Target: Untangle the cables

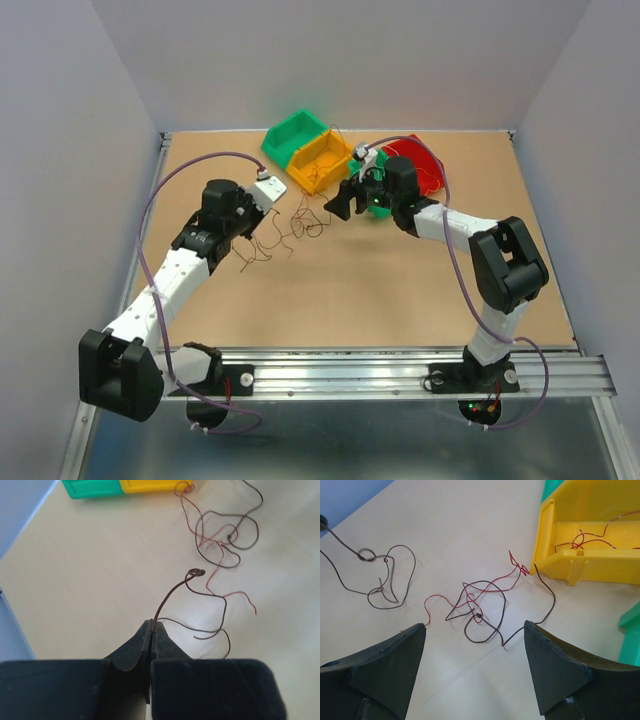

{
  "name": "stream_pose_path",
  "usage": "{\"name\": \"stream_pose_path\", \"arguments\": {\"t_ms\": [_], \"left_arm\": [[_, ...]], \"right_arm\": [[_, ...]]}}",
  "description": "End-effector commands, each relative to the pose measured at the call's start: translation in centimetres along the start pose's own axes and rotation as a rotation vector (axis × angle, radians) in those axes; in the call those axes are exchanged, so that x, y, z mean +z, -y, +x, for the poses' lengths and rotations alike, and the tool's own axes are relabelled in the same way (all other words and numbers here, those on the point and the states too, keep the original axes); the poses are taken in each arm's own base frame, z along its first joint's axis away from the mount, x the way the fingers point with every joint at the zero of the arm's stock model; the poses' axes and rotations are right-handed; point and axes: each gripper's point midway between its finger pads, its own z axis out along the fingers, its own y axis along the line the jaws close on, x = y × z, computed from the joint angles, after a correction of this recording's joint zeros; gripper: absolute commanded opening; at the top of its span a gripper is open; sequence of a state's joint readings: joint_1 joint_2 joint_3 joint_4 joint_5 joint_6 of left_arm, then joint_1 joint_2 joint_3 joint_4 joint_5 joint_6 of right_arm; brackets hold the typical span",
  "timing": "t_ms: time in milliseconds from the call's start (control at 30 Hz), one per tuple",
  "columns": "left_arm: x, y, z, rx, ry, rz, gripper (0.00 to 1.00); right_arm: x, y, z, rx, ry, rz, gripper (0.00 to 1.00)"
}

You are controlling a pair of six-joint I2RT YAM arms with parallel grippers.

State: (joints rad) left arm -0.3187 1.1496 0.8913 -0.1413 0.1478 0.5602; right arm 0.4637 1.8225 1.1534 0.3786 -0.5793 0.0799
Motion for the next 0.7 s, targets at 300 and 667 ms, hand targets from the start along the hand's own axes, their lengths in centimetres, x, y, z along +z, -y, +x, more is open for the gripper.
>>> {"name": "stream_pose_path", "arguments": {"t_ms": [300, 667], "left_arm": [[2.8, 6.2, 10.5, 0.160, -0.299, 0.346, 0.55], [3.2, 7.9, 12.1, 0.171, -0.329, 0.474, 0.68]], "right_arm": [[-0.1, -0.5, -3.1, -0.077, 0.055, 0.006, 0.84], [-0.2, -0.5, -2.9, -0.079, 0.051, 0.010, 0.84]]}}
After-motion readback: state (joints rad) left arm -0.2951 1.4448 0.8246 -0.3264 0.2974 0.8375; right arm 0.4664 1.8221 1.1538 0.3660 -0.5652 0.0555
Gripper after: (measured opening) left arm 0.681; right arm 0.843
